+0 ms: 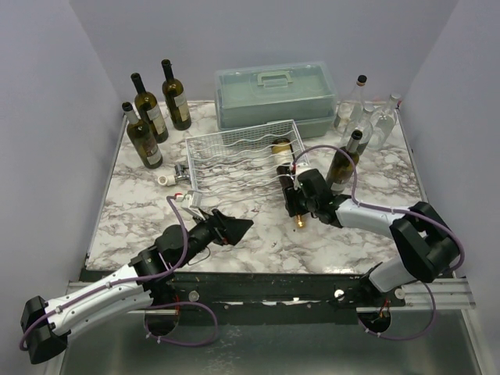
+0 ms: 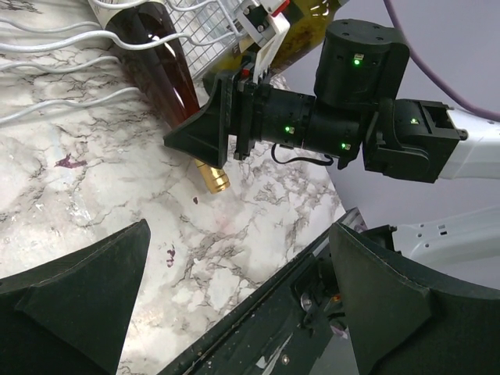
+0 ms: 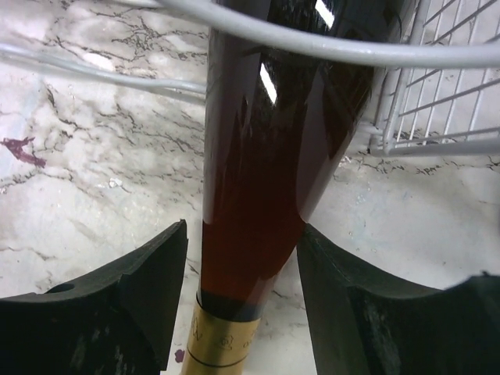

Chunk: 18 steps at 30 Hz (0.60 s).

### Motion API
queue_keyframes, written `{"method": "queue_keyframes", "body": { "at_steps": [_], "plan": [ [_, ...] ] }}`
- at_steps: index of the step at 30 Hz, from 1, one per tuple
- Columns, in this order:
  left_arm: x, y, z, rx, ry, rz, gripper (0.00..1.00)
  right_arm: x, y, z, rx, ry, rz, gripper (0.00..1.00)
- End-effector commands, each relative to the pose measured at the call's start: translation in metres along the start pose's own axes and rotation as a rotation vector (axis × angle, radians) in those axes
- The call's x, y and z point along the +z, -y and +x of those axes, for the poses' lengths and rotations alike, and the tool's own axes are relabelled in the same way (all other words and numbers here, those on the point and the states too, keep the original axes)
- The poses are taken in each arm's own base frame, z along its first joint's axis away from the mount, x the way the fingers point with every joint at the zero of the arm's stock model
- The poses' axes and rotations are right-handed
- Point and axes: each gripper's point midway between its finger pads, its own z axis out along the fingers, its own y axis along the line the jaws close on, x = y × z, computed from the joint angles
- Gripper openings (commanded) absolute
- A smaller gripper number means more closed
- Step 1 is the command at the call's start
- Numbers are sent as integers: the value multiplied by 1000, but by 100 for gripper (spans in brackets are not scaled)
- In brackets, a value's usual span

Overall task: Take the wine bottle off the wine rack
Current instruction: Pick up the wine bottle from the wine rack.

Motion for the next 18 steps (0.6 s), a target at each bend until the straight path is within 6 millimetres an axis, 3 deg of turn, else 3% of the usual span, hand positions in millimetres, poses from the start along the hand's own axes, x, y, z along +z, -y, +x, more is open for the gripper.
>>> {"method": "queue_keyframes", "body": {
  "at_steps": [1,12,18],
  "plan": [
    [-1,-7,-3,-9,29,-15,99,9,-1,-11,32,12,22,60],
    [-3,-11,-2,-21,40,-16,98,14,-5,-5,66,1,10,64],
    [-4,-11,-1,-24,40,-13,98,20,-7,1,87,-30,10,56]
  ]
}}
